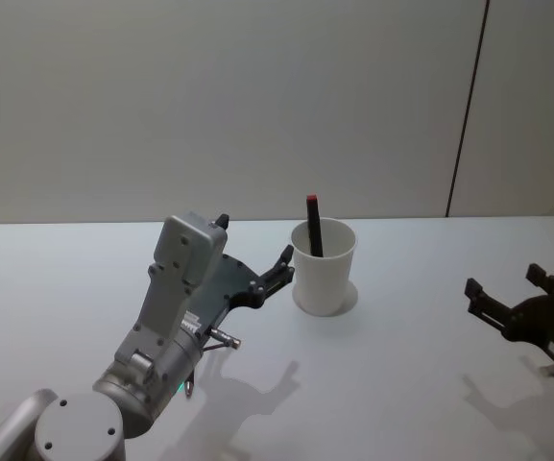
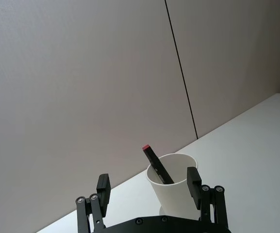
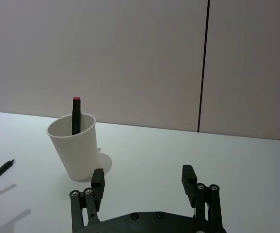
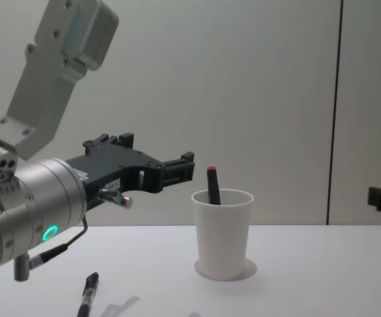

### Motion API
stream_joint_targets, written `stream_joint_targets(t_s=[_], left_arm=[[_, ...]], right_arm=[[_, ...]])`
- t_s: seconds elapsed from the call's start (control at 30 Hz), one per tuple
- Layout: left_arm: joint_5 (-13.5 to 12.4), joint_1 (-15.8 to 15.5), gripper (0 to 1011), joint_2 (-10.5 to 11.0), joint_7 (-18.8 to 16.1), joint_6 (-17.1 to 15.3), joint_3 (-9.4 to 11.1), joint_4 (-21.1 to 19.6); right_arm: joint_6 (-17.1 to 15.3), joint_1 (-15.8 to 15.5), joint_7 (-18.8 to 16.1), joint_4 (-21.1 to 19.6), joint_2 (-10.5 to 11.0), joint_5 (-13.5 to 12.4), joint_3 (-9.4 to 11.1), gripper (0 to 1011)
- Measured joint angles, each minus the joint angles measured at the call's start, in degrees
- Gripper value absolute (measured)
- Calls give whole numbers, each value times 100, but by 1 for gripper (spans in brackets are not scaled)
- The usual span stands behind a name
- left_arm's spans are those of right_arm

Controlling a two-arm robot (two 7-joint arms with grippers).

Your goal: Place the pen into the pen holder.

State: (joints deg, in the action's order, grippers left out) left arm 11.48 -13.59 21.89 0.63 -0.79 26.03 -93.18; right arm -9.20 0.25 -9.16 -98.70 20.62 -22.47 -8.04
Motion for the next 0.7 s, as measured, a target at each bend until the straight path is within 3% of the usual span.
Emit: stream_joint_targets(t_s=[0.7], left_arm=[[-60,10,1004,4,4,-54,-9,-11]], right_arm=[[-277,-278,92,-338,227,-148,144,1001]])
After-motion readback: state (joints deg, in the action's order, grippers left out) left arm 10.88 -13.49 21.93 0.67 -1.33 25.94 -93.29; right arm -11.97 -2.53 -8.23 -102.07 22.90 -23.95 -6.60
